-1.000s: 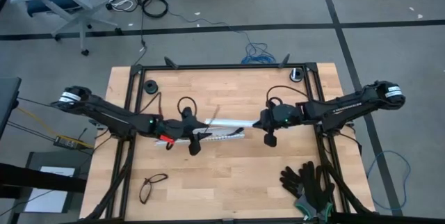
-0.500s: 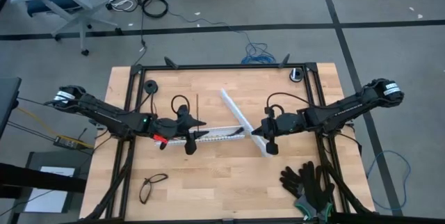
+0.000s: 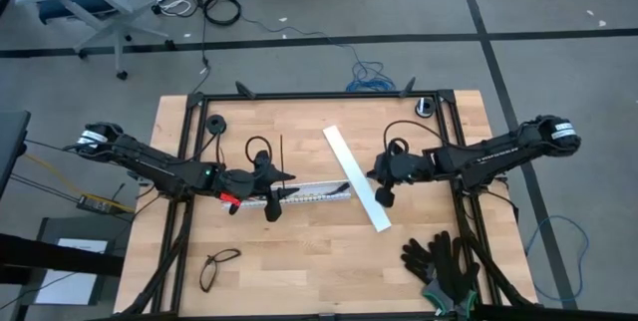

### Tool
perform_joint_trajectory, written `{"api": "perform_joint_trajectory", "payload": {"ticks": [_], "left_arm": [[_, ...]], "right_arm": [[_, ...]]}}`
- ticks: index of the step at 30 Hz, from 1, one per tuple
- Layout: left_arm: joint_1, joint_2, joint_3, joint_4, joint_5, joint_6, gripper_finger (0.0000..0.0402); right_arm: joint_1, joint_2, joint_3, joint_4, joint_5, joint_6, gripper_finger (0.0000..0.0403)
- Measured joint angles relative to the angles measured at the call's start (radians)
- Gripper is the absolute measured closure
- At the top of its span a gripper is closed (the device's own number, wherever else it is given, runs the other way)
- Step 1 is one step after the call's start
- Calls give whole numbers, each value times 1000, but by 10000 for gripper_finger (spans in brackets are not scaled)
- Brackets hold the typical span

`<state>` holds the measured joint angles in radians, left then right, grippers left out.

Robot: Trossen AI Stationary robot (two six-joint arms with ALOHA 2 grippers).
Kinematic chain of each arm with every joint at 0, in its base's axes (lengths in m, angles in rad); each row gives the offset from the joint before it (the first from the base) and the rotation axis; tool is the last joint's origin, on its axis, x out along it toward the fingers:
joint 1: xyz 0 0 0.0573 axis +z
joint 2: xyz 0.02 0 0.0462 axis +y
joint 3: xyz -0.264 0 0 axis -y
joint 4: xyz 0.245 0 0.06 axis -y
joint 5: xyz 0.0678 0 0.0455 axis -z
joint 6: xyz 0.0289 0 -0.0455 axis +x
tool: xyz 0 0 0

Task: Ziptie cables
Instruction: Close the white cable duct using the cover

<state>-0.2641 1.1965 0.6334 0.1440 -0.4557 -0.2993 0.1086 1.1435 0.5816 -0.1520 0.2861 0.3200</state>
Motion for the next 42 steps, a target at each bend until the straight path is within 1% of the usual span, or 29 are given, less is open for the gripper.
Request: {"api": "perform_joint_trajectory", "payload": {"ticks": [2, 5, 9, 11, 14, 17, 21, 24, 26, 31, 33, 39, 42], "left_arm": [[0, 0, 0, 0, 0, 0, 260], [0, 0, 0, -1, 0, 4, 260], [0, 0, 0, -3, -1, 41, 260], [1, 0, 0, -8, -5, 68, 260], [2, 7, 0, -10, -12, 119, 260], [11, 28, 0, -55, -48, 162, 260], [45, 85, 0, -115, -109, 142, 260], [77, 134, 0, -113, -96, 149, 260], [103, 165, 0, -89, -38, 171, 260], [173, 247, 1, 70, 164, 191, 260], [192, 283, 0, 115, 210, 184, 259], [195, 353, 21, 247, 220, 250, 259], [180, 373, 43, 315, 226, 214, 259]], "right_arm": [[-21, 0, 0, -36, -40, 57, 379], [-45, 0, 0, -90, -73, 120, 338], [-58, 0, 0, -96, -44, 121, 280], [-58, 1, 0, -87, -37, 160, 260], [-59, 38, 0, -26, -24, 201, 243], [-62, 130, 0, 76, 29, 202, 239], [-95, 290, 6, 199, 87, 165, 244], [-133, 369, 36, 236, 111, 150, 248], [-159, 397, 59, 239, 113, 147, 249], [-207, 396, 93, 244, 114, 50, 247], [-222, 377, 98, 243, 114, 15, 248], [-247, 346, 98, 243, 114, -72, 248], [-254, 346, 98, 236, 112, -114, 248]]}}
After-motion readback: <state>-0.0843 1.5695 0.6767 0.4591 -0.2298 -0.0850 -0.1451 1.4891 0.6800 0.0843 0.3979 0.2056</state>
